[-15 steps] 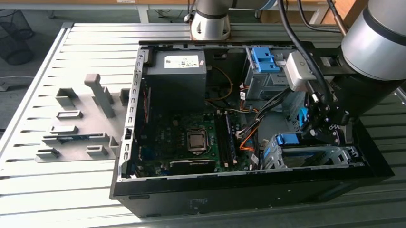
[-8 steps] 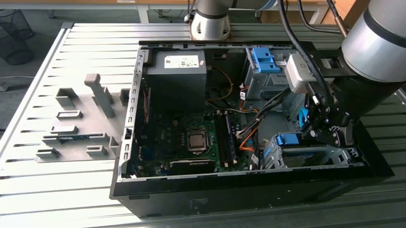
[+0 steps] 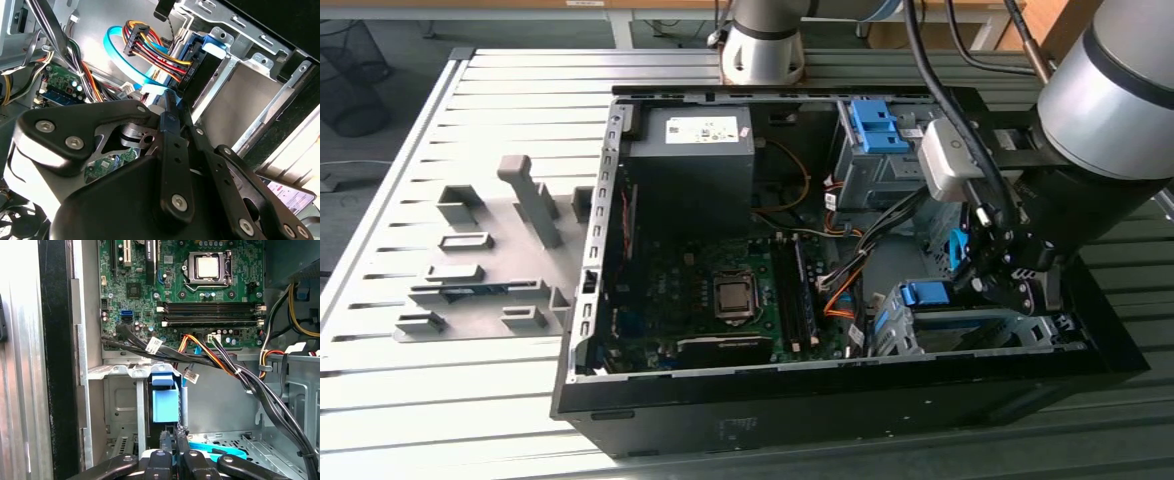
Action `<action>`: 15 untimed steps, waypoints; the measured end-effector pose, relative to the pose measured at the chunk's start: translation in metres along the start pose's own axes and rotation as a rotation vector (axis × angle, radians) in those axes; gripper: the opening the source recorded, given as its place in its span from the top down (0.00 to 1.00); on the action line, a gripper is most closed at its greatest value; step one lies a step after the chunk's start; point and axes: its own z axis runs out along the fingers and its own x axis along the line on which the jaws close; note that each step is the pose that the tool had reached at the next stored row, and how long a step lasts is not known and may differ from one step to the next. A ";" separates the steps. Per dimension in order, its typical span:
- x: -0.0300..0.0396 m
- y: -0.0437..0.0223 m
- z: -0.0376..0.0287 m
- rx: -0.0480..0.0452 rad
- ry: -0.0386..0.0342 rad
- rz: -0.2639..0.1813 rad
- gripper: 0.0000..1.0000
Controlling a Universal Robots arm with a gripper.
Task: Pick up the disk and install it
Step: 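Insert the second disk wire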
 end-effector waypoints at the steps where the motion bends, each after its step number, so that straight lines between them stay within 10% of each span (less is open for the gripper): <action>1: 0.0000 0.0000 0.0000 0.0000 0.0001 0.000 0.84; 15: -0.0012 -0.0010 -0.0186 -0.0010 -0.0002 0.000 0.76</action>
